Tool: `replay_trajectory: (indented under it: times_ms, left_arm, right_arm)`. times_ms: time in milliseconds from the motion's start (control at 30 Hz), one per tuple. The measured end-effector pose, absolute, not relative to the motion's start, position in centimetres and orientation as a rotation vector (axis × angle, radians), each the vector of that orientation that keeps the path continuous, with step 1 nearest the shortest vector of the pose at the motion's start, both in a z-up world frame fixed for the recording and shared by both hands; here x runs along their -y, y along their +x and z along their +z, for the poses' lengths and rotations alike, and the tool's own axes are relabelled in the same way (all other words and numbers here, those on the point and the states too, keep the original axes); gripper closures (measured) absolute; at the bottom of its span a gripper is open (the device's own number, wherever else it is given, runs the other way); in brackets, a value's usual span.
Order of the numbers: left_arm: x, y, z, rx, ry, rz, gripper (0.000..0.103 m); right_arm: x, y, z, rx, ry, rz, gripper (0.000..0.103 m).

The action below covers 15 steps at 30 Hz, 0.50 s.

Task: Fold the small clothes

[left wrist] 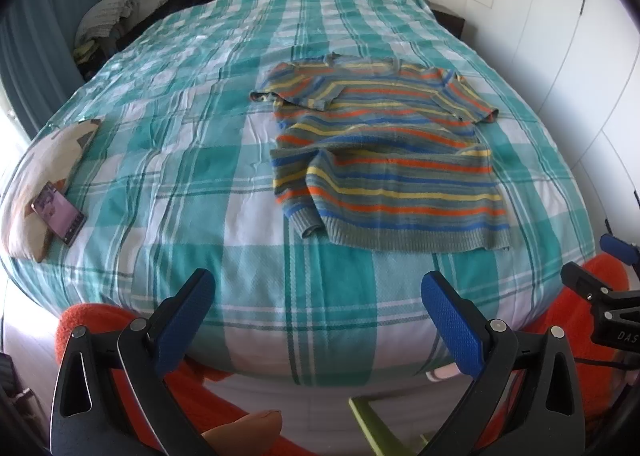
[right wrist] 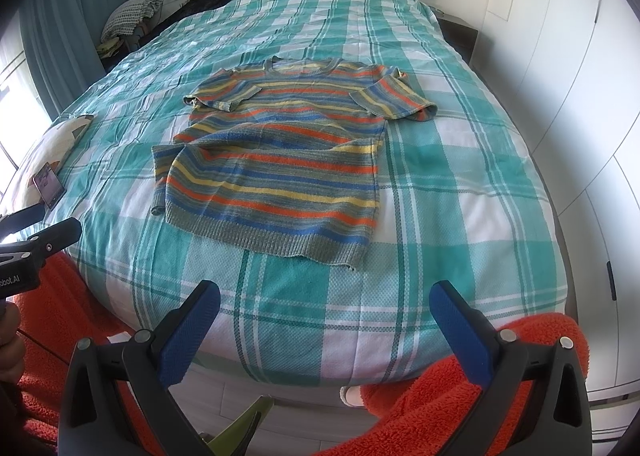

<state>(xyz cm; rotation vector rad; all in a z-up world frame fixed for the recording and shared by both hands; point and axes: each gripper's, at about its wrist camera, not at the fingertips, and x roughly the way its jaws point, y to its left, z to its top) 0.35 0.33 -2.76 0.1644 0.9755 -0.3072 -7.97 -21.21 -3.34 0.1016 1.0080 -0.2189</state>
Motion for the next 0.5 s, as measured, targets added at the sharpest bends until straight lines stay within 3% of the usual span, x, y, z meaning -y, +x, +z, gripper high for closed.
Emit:
replay_trajectory:
  times_ms: [500]
  left_arm:
    - [-1.00,0.66,-3.16,-0.990,0.156,-0.310,0.000]
  right_arm:
    - [20.82,-8.03,-3.83,-1.012,0.103,-0.218,0.000]
